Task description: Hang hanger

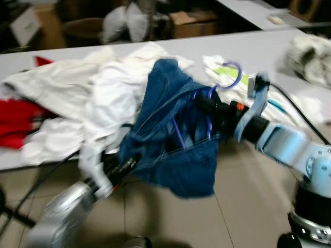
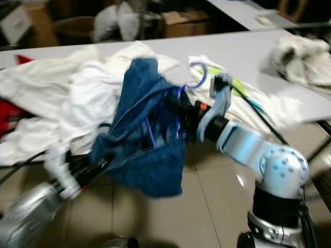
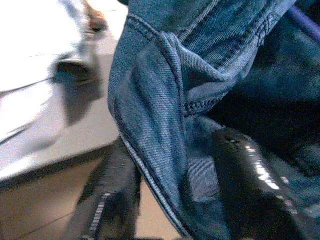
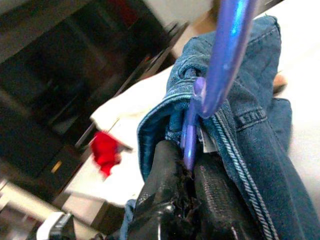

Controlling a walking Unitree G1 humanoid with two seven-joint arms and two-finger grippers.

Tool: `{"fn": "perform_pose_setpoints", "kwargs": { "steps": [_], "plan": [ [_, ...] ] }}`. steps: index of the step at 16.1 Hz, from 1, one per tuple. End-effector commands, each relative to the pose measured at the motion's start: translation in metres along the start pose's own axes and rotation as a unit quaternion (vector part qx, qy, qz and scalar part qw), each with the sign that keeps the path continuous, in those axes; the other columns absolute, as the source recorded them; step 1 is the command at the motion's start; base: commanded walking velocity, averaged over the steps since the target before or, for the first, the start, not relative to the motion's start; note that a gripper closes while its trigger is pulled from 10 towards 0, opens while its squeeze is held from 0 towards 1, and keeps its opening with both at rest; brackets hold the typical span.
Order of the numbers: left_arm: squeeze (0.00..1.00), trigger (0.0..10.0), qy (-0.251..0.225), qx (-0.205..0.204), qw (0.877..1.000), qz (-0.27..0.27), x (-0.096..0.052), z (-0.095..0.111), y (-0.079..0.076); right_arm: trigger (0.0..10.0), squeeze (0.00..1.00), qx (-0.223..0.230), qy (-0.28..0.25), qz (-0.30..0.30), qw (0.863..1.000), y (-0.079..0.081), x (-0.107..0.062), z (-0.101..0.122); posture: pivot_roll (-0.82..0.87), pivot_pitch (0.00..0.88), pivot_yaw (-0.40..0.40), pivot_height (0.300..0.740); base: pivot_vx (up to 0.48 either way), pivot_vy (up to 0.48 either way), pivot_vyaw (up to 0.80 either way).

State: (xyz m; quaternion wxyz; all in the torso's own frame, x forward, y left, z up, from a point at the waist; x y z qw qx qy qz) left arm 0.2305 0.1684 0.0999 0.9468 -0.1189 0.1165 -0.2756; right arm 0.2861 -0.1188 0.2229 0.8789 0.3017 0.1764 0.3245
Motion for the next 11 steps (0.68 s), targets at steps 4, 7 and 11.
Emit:
{"fn": "perform_pose_setpoints", "kwargs": {
  "steps": [4, 7, 11],
  "plan": [
    [0.42, 10.0, -0.008, 0.012, 1.000, -0.007, -0.026, 0.011, -0.009, 10.0, 0.00, -0.033, 0.021, 0.032, 0.999, 0.013, -0.006, -0.007, -0.09, 0.000, 0.058, 0.740, 0.000, 0.000, 0.80],
    [0.42, 10.0, -0.003, 0.018, 1.000, 0.010, -0.041, 0.010, -0.012, 10.0, 0.00, -0.055, 0.047, 0.038, 0.997, 0.016, -0.010, -0.016, -0.08, 0.007, 0.049, 0.740, 0.000, 0.000, 0.80],
    [0.47, 10.0, -0.021, 0.025, 0.999, 0.031, -0.047, 0.012, -0.018, 10.0, 0.00, -0.091, 0.056, 0.033, 0.994, 0.017, -0.011, -0.021, -0.07, 0.020, 0.040, 0.740, 0.000, 0.000, 0.80]
  ]
}}
Point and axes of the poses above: a point about 5 cm out from each wrist's last joint towards the gripper, its own x axis pointing out of the wrist towards the gripper, its own z axis along the axis of the wrist's last joint, y = z × x, the point moved 2 cm from there along x, pointing out of the wrist towards the gripper, and after that the axes turned 1 degree about x, right-handed, at the moved point
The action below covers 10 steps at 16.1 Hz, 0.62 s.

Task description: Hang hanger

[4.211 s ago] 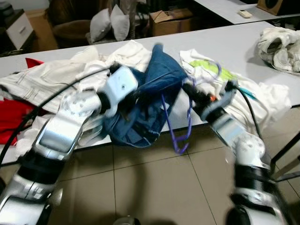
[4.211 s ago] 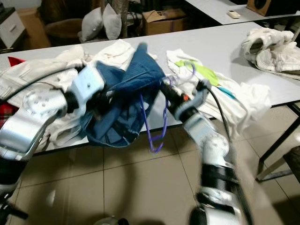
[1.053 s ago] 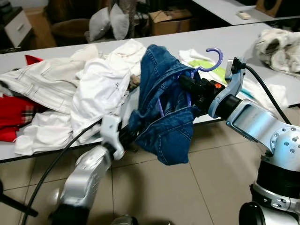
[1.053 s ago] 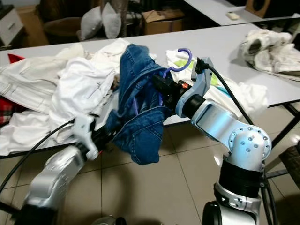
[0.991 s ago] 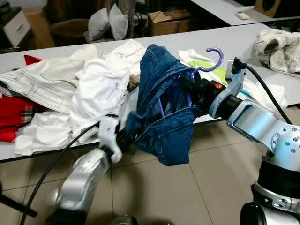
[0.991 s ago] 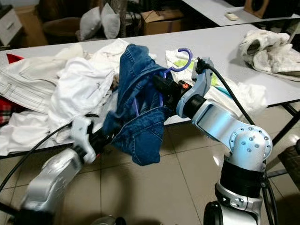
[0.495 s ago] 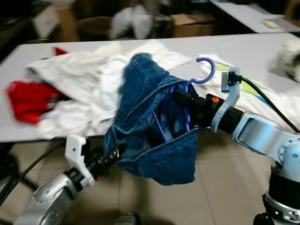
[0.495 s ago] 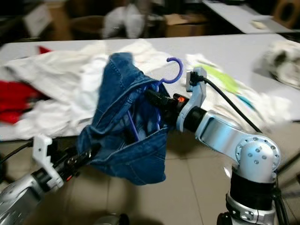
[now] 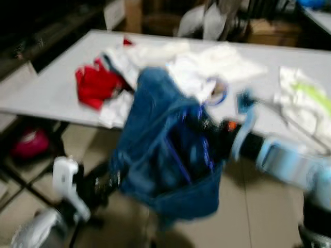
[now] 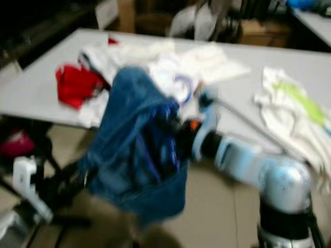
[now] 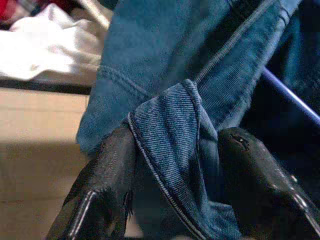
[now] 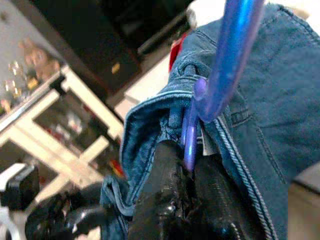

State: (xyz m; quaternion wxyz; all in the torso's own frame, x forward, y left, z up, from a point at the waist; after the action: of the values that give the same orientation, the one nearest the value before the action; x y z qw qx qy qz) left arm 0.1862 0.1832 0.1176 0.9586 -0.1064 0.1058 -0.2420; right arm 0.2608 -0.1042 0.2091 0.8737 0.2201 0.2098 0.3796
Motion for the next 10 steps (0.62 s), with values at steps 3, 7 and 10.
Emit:
{"fn": "perform_pose_setpoints", "kwargs": {
  "steps": [3, 7, 10],
  "plan": [
    [0.49, 10.0, -0.027, 0.009, 0.999, 0.029, -0.004, 0.007, 0.001, 10.0, 0.00, -0.030, 0.007, 0.007, 0.999, 0.005, -0.004, -0.003, -0.07, 0.028, 0.030, 0.740, 0.000, 0.000, 0.80],
    [0.49, 10.0, -0.034, 0.048, 0.996, 0.071, -0.005, 0.011, 0.011, 10.0, 0.00, -0.052, 0.039, -0.034, 0.997, -0.008, 0.000, -0.020, -0.05, 0.035, 0.023, 0.740, 0.000, 0.000, 0.80],
    [0.48, 10.0, 0.005, 0.080, 0.990, 0.114, 0.003, 0.012, 0.022, 10.0, 0.00, -0.124, 0.080, -0.101, 0.984, -0.029, 0.010, -0.034, -0.04, 0.043, 0.011, 0.740, 0.000, 0.000, 0.80]
  ]
}}
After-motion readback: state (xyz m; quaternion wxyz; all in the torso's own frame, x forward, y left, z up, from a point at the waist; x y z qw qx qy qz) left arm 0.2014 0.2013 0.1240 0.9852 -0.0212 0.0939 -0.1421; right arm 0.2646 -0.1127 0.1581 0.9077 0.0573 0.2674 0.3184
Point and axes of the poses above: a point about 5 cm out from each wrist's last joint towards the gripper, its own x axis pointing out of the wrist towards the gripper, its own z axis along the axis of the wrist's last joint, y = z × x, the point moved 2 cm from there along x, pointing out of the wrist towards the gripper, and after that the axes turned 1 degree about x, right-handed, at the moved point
